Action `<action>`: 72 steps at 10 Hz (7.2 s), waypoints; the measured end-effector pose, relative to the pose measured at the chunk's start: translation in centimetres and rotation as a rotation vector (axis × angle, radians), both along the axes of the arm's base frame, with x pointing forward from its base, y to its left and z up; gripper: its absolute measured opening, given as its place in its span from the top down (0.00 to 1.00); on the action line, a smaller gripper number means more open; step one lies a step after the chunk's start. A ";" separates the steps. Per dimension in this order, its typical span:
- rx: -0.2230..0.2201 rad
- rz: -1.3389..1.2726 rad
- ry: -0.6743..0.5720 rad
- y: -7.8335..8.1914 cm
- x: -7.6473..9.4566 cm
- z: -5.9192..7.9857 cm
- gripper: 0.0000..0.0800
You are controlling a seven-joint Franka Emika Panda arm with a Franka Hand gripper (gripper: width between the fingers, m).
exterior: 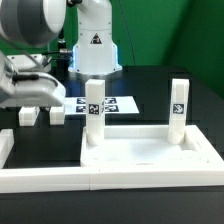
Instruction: Assemble desk
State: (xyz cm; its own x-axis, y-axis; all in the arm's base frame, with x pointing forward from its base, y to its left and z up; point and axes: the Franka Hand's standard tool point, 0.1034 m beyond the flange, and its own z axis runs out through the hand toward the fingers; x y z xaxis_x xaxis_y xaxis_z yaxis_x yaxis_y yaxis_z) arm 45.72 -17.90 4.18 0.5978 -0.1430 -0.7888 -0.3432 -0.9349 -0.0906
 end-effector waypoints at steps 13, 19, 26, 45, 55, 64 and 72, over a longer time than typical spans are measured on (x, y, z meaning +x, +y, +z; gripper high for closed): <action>-0.011 0.034 0.027 2.1 -1.2 -0.7 0.19; -0.006 0.040 0.046 3.0 -2.6 -1.3 0.19; -0.003 0.050 0.058 3.8 -2.7 -1.3 0.19; 0.044 0.095 -0.078 5.4 -5.7 1.0 0.19; 0.045 0.114 -0.015 6.4 -6.9 -2.0 0.19; 0.042 0.118 -0.009 6.1 -6.7 -2.7 0.64; 0.074 0.122 -0.027 7.0 -5.3 2.3 0.64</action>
Offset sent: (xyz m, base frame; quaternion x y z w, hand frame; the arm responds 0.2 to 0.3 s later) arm 0.0000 0.0000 0.0000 0.0000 0.0000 0.0000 1.0000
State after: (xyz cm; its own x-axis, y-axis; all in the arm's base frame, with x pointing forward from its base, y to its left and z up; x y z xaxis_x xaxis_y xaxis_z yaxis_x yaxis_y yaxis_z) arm 40.47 -10.92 6.50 0.6282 -0.0104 -0.7780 -0.2242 -0.9599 -0.1682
